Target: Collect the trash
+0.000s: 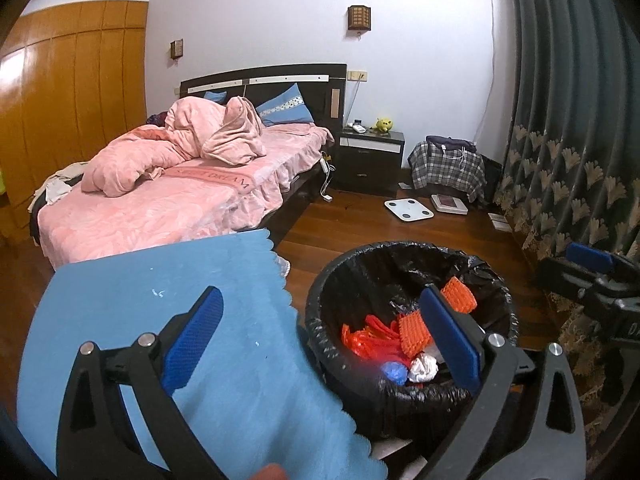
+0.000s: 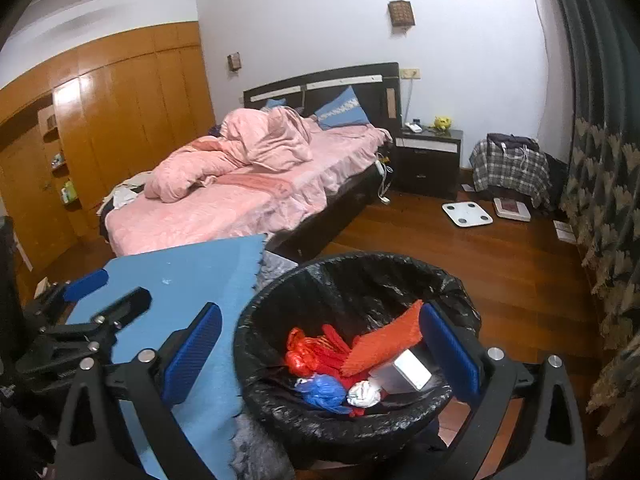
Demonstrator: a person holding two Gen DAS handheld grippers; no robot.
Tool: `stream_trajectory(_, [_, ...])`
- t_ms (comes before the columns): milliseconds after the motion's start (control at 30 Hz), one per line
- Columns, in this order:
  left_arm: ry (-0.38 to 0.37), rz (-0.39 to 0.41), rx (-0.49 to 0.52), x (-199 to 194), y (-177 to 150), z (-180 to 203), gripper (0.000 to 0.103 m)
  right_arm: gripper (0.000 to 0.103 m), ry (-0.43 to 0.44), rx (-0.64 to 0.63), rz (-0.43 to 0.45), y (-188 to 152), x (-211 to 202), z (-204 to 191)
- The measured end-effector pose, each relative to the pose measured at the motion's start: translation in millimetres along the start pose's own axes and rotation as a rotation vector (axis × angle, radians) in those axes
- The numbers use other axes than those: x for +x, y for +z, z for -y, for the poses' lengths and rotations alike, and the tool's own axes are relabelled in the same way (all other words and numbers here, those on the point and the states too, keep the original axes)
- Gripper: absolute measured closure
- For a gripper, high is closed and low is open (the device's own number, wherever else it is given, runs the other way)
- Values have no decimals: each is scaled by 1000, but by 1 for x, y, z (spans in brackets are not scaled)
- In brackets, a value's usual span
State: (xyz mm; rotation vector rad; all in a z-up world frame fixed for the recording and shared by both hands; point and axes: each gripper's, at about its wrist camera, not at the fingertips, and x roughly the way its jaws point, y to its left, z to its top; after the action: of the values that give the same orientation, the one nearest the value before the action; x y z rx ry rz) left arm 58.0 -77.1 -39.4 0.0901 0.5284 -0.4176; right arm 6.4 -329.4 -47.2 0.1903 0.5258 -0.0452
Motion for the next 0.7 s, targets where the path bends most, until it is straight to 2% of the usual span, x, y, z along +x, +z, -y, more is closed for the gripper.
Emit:
stream_trajectory(200, [26,9,-7,-27,-1,-3,6,6,15,-26,20,2,-21,-16])
stream_trajectory(700, [25,88,-20,-77,5,-3,6,6,41,-74,71,3,-52,-38])
